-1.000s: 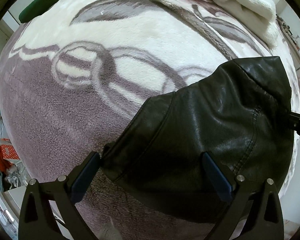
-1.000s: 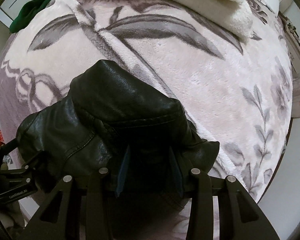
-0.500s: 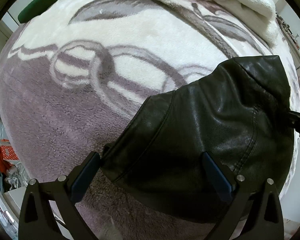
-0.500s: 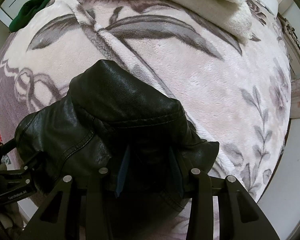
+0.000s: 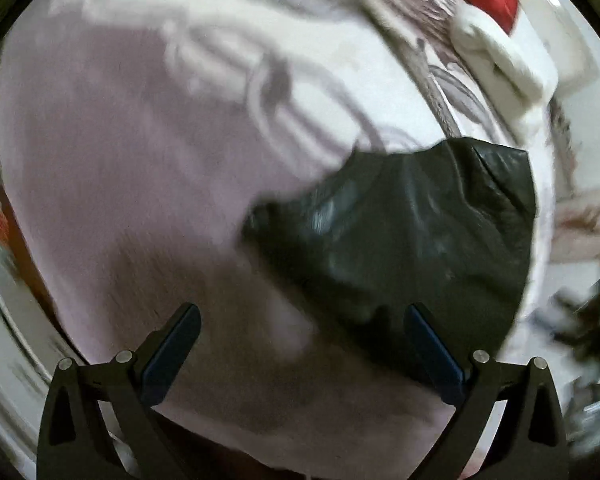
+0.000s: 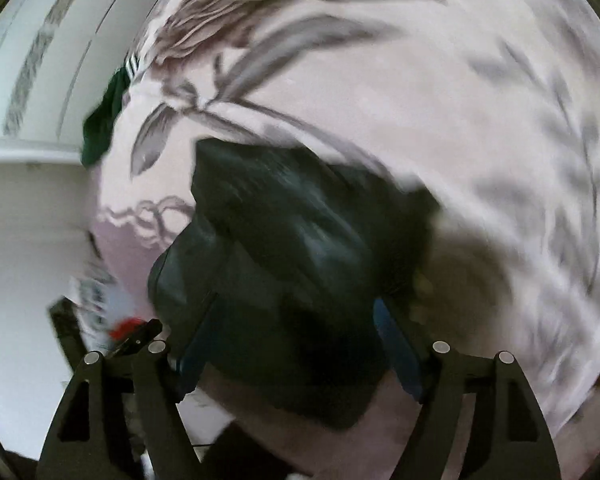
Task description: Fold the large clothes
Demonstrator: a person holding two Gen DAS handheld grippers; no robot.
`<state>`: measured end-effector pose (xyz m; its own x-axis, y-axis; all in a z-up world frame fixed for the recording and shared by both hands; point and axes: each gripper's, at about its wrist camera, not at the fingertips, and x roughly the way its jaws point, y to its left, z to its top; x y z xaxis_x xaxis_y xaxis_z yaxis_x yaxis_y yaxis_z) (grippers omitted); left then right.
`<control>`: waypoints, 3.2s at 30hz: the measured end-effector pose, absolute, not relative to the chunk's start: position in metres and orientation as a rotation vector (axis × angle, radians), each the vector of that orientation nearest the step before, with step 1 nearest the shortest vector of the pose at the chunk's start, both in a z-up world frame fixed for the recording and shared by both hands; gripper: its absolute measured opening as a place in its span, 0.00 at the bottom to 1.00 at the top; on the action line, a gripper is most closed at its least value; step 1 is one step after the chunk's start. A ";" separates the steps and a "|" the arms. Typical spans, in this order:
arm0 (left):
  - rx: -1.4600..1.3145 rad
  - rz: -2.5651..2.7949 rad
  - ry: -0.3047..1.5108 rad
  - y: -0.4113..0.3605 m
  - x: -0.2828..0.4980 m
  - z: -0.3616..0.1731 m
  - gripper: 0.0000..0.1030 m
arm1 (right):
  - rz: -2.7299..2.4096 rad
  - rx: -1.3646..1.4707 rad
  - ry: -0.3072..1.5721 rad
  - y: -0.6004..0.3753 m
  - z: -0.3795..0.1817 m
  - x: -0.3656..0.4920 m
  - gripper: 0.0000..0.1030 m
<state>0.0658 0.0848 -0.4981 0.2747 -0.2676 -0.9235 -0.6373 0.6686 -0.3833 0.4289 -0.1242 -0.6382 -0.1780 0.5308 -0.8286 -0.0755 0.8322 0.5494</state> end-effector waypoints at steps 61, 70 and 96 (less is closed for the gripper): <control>-0.638 -0.042 0.942 0.108 0.583 -0.453 0.43 | 0.707 0.521 1.643 -0.051 -0.631 0.934 0.73; -0.203 0.093 0.944 0.081 0.549 -0.387 0.89 | 0.145 -0.146 1.284 -0.039 -0.521 0.825 0.87; 0.006 0.018 0.804 0.076 0.295 -0.083 0.91 | -0.239 -0.011 0.917 0.013 -0.154 0.409 0.90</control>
